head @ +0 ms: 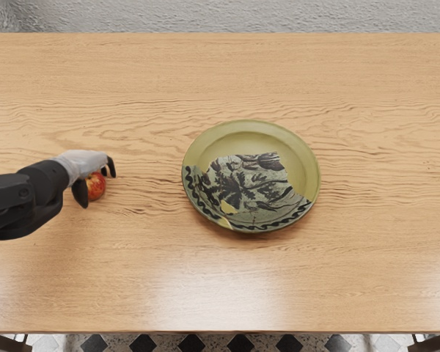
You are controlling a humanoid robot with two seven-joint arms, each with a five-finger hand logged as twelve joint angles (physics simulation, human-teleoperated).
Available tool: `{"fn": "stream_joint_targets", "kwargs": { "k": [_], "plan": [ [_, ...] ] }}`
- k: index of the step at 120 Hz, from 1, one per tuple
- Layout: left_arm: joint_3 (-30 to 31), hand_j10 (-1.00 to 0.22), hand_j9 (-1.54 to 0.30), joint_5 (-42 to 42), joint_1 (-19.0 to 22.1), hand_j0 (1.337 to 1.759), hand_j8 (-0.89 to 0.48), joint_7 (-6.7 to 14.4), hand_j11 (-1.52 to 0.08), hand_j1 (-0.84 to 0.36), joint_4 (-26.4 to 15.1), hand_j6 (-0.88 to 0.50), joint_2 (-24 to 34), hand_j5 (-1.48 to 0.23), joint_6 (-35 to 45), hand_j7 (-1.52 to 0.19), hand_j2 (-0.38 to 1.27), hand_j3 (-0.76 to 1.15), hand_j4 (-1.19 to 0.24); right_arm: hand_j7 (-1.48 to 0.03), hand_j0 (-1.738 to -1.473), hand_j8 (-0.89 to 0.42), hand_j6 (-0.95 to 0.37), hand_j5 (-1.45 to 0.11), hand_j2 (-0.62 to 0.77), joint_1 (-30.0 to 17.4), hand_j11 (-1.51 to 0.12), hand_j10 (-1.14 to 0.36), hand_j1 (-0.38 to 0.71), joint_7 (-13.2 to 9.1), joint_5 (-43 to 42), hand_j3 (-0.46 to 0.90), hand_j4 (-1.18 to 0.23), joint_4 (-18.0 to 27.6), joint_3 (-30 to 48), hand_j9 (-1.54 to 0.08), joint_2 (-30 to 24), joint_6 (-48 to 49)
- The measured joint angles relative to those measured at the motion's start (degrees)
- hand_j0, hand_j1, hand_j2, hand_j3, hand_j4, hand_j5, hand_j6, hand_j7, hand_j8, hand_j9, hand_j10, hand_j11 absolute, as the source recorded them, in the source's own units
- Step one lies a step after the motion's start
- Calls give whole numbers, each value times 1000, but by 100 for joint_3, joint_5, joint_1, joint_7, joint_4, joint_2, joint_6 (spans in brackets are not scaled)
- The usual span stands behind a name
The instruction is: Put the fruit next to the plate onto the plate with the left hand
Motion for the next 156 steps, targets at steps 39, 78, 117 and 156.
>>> {"fn": "stream_joint_targets", "kwargs": {
  "k": [39,78,117,156],
  "plan": [
    [1,-532,-693,-5,-9,1658,-462,-7,-693,-274,-96,-312,-2,-709,2,-524,134,0,-525,-17,-1658,-13,-13,-17,-3,7,-17,-13,-333,-2,0,0,-13,0,4,-17,0,2],
    [-5,-583,-769,-29,-39,1657,-391,-41,-770,-318,-105,-392,-2,-784,16,-557,171,0,-576,-17,-1658,-13,-13,-17,-3,9,-17,-13,-333,-2,0,0,-13,0,6,-17,0,2],
    [-45,-593,-787,-39,-188,1656,-388,-46,-787,-315,-105,-455,7,-799,12,-755,183,0,-586,-17,-1658,-13,-13,-17,-3,11,-17,-13,-333,0,0,0,-13,0,7,-17,0,2],
    [-87,-590,-783,-93,-535,1656,-399,-47,-783,-305,-140,-456,51,-795,-2,-786,181,0,-583,-17,-1658,-13,-13,-17,-3,17,-17,-13,-333,-2,0,0,-13,0,7,-17,0,2]
  ]
}}
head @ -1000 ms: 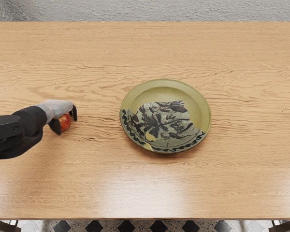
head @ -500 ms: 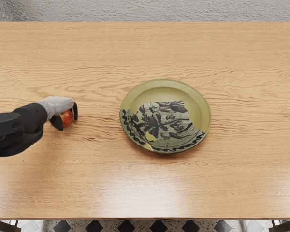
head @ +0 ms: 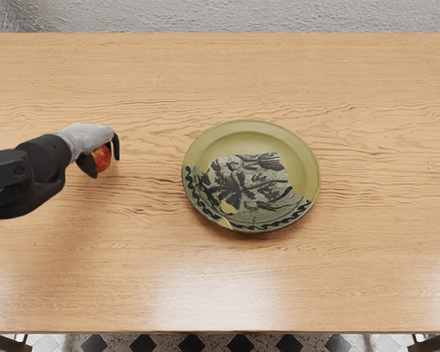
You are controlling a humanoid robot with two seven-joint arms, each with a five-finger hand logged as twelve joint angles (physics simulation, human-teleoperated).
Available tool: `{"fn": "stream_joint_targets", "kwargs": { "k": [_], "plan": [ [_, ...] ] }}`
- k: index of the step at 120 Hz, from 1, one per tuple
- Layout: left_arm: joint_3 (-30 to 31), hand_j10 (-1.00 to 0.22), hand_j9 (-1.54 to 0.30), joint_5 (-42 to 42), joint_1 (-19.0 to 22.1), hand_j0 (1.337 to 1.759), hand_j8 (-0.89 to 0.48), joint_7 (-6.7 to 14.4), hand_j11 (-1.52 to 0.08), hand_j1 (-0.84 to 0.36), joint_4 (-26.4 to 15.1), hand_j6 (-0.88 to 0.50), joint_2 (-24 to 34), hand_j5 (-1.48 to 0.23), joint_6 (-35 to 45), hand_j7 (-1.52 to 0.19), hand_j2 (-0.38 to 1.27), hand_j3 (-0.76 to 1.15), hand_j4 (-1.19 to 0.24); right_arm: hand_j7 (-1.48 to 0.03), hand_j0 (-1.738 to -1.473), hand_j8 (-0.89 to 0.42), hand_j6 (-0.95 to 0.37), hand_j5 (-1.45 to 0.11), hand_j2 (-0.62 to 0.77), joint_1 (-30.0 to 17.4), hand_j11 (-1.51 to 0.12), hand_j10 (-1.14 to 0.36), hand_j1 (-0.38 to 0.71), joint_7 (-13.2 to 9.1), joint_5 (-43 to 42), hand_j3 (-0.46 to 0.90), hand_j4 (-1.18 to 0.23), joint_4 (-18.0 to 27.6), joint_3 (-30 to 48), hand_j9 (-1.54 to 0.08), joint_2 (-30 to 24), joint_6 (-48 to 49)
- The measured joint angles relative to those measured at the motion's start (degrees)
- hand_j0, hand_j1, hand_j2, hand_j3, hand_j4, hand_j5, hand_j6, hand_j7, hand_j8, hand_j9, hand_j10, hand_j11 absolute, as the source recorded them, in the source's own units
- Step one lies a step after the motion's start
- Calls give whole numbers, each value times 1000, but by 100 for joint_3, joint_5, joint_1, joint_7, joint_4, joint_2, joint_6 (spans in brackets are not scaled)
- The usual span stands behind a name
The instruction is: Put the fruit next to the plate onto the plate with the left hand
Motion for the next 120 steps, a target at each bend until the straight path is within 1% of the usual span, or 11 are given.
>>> {"fn": "stream_joint_targets", "kwargs": {
  "k": [8,47,61,63,67,68,80,81,93,115,120],
  "plan": [
    [-62,-589,-780,-15,-86,1656,-403,0,-780,-304,-32,-459,11,-793,-6,-785,179,0,-581,-17,-1658,-13,-13,-17,-3,0,-17,-13,-333,-1,0,0,-13,0,2,-17,0,0],
    [-189,-581,-766,-716,-948,1656,-422,0,-766,-277,-152,-478,-55,-787,-57,-781,159,0,-569,-17,-1658,-13,-13,-17,-3,26,-17,-13,-333,-3,0,0,-13,0,8,-17,0,0],
    [-192,-577,-766,-922,-1061,1656,-422,-2,-766,-241,-191,-485,-226,-790,-82,-783,121,0,-563,-17,-1658,-13,-13,-17,-3,32,-17,-13,-333,-3,0,0,-13,0,9,-17,0,0],
    [-193,-577,-766,-939,-1096,1656,-431,-2,-766,-242,-196,-492,-228,-791,-88,-783,99,0,-562,-17,-1658,-13,-13,-17,-3,33,-17,-13,-333,-3,0,0,-13,0,9,-17,0,0],
    [-193,-578,-764,-971,-1131,1657,-427,-2,-764,-254,-204,-490,-236,-787,-95,-780,136,0,-565,-17,-1658,-13,-13,-17,-3,34,-17,-13,-333,-4,0,0,-13,0,9,-17,0,0],
    [-194,-577,-764,-983,-1152,1656,-426,-1,-765,-247,-209,-490,-236,-790,-99,-782,105,0,-562,-17,-1658,-13,-13,-17,-3,34,-17,-13,-333,-4,0,0,-13,0,9,-17,0,0],
    [-196,-579,-763,-1125,-1288,1656,-414,0,-763,-273,-275,-484,-313,-779,-115,-775,140,0,-570,-17,-1658,-13,-13,-17,-3,35,-17,-13,-333,-5,0,0,-13,0,9,-17,0,0],
    [-197,-578,-764,-1145,-1314,1656,-409,1,-764,-259,-279,-484,-330,-782,-121,-778,106,0,-567,-17,-1658,-13,-13,-17,-3,35,-17,-13,-333,-5,0,0,-13,0,9,-17,0,0],
    [-201,-579,-766,-1357,-1435,1656,-423,1,-766,-280,-307,-494,-443,-773,-183,-769,182,0,-579,-17,-1658,-13,-13,-17,-3,35,-17,-13,-333,-4,0,0,-13,0,9,-17,0,0],
    [-251,-583,-771,-1592,-1451,1657,-413,0,-773,-274,-319,-497,-887,-789,-231,-781,177,0,-577,-17,-1658,-13,-13,-17,-3,35,-17,-13,-333,-5,0,0,-13,0,9,-17,0,0],
    [-287,-583,-773,-1645,-1458,1657,-427,-2,-776,-282,-319,-496,-940,-787,-233,-778,207,0,-579,-17,-1658,-13,-13,-17,-3,35,-17,-13,-333,-4,0,0,-13,0,9,-17,0,0]
  ]
}}
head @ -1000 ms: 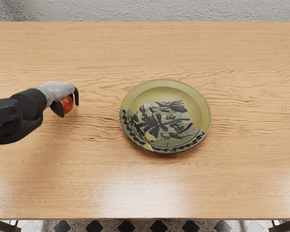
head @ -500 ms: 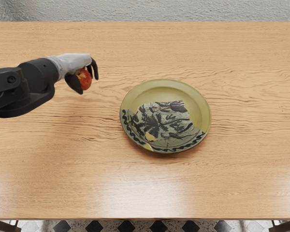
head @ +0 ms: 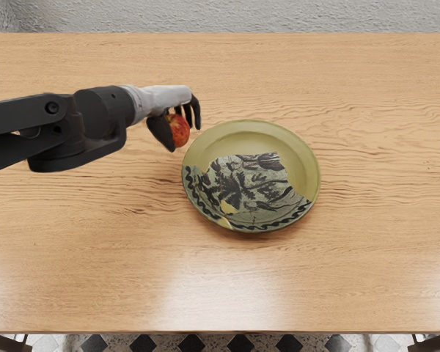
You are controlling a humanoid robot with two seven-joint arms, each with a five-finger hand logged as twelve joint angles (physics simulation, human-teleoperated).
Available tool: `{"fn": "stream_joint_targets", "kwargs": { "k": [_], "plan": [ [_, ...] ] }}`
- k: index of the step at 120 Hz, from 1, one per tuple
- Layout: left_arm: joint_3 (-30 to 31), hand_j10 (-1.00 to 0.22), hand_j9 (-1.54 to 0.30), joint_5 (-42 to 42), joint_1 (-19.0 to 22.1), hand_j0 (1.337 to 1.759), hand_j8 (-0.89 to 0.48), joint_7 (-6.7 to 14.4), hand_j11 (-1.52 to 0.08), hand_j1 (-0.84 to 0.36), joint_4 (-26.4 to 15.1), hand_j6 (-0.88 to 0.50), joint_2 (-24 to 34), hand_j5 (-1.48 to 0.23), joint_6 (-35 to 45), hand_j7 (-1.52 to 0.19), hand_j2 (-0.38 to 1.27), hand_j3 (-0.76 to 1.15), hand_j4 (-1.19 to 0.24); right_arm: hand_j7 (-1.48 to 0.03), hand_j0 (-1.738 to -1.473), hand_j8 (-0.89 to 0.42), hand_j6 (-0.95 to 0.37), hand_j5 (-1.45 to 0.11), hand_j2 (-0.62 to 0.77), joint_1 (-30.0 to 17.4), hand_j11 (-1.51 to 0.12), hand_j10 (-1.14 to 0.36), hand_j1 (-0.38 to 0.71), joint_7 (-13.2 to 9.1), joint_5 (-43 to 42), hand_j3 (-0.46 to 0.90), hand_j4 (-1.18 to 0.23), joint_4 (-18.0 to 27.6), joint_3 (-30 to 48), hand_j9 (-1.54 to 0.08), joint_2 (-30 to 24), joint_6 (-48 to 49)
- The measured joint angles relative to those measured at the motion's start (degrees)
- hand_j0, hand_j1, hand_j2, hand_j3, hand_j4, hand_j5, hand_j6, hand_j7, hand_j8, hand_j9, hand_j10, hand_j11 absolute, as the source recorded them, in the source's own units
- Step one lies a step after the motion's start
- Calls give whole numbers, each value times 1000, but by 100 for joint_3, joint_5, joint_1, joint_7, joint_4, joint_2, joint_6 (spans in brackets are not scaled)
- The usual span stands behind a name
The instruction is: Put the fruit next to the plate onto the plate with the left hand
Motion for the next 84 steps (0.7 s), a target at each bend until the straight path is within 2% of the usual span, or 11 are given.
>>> {"fn": "stream_joint_targets", "kwargs": {
  "k": [38,56,84],
  "plan": [
    [-276,-589,-770,-327,-137,1657,-444,-1,-774,-271,70,-519,-729,-790,-90,-766,209,0,-575,-17,-1658,-13,-13,-17,-3,0,-17,-13,-333,0,0,0,-13,-1,0,-17,0,0],
    [-258,-581,-770,-351,-36,1657,-437,0,-774,-291,169,-514,-897,-785,-94,-760,240,0,-578,-17,-1658,-13,-13,-17,-3,0,-17,-13,-333,0,0,0,-13,0,0,-17,0,0],
    [-81,-572,-771,-336,366,1658,-425,1,-772,-306,352,-505,-1096,-781,-96,-756,267,0,-580,-17,-1658,-13,-13,-17,-3,0,-17,-13,-333,0,0,0,-13,0,0,-17,0,8]
  ]
}}
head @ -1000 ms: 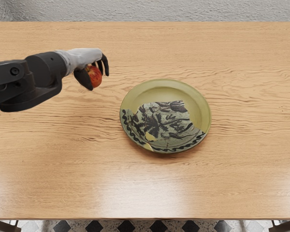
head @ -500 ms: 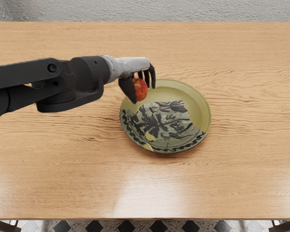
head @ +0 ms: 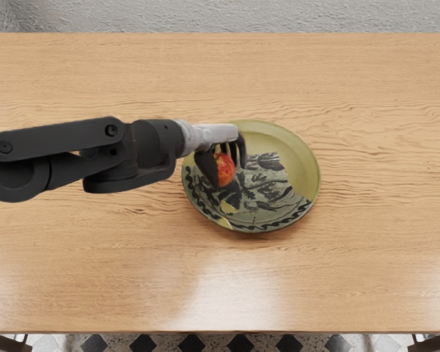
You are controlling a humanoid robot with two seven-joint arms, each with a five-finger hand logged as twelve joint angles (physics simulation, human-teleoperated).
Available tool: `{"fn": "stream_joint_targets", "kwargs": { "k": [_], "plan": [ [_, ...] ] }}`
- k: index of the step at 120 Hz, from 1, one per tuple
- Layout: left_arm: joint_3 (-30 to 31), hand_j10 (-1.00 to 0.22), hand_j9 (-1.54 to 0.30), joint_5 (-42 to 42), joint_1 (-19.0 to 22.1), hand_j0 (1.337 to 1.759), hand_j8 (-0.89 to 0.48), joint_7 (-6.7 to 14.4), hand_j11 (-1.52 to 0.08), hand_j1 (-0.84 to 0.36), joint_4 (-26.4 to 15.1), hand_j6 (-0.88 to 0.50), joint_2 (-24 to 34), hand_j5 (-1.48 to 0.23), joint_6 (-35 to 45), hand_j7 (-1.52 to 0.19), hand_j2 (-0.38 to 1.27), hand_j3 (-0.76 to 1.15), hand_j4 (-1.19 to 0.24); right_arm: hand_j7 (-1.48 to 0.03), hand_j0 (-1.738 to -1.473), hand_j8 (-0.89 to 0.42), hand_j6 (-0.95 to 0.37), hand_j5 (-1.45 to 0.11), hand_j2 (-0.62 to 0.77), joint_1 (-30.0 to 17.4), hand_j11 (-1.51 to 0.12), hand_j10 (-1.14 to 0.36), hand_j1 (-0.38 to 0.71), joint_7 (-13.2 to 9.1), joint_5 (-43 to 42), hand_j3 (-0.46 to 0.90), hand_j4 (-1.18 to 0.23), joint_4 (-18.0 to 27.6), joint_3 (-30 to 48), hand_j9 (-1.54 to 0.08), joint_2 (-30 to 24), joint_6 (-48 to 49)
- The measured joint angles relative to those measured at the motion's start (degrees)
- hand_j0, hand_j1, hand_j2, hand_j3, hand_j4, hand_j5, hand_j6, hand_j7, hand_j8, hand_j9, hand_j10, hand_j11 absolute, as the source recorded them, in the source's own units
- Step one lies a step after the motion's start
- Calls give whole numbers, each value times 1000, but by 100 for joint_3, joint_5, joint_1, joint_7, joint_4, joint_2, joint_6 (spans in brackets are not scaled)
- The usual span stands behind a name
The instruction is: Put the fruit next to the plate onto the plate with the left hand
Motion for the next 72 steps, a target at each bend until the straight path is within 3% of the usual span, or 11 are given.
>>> {"fn": "stream_joint_targets", "kwargs": {
  "k": [42,57,72],
  "plan": [
    [149,-566,-761,68,186,1657,-425,1,-759,-300,44,-502,-3,-768,2,-745,241,0,-572,-17,-1658,-13,-13,-17,-3,0,-17,-13,-333,1,0,0,-13,0,0,-17,0,1],
    [137,-315,-422,85,195,1658,-239,1,-421,-14,102,-280,-106,-426,58,-413,133,0,-318,-17,-1658,-13,-13,-17,-3,0,-17,-13,-333,0,0,0,-13,0,0,-17,0,1],
    [78,-172,-229,71,195,1658,-131,1,-228,153,130,-153,-87,-231,77,-224,73,0,-173,-17,-1658,-13,-13,-17,-3,5,-17,-13,-333,0,0,0,-13,0,0,-17,0,1]
  ]
}}
